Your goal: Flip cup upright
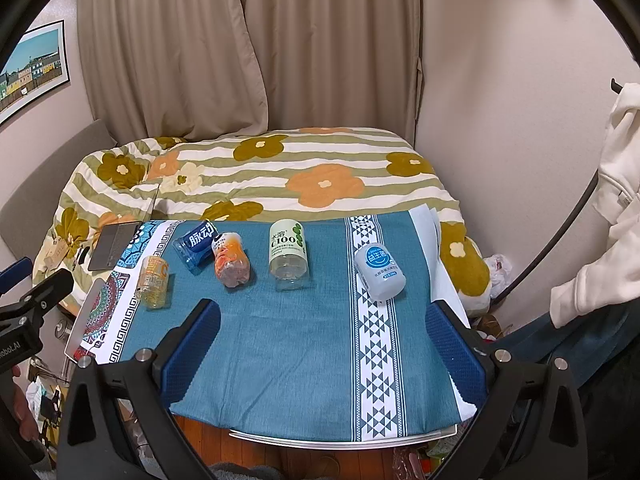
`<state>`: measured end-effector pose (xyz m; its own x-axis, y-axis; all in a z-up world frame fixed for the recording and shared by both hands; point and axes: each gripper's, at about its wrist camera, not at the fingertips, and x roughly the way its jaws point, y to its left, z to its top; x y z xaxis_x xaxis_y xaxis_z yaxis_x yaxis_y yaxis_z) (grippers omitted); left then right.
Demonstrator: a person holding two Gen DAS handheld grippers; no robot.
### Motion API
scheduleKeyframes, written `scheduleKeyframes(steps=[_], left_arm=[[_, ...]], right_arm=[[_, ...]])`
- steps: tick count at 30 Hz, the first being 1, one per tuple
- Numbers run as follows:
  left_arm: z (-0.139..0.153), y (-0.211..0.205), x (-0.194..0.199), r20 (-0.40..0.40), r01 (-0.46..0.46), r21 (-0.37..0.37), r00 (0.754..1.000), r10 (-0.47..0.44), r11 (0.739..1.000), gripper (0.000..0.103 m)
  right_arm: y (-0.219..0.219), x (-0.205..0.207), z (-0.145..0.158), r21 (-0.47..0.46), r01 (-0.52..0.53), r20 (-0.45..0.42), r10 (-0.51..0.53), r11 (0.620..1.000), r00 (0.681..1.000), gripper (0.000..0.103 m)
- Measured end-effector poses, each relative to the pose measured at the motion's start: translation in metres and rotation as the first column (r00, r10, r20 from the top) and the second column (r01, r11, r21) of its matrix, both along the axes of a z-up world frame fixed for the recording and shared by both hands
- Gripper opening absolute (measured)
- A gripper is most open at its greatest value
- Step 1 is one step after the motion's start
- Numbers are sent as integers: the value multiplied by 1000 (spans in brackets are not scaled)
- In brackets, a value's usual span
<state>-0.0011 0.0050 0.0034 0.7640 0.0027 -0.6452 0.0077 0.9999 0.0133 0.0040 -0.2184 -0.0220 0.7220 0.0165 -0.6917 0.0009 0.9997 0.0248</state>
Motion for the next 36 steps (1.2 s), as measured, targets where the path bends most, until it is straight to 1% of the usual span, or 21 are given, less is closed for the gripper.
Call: scheduleKeyframes(steps=[36], left_arm=[[-3, -1, -4, 0, -6, 0, 1000, 6, 1000, 103]], right_arm=[[9, 1, 2, 9, -9, -3, 9, 1000, 1000, 102]])
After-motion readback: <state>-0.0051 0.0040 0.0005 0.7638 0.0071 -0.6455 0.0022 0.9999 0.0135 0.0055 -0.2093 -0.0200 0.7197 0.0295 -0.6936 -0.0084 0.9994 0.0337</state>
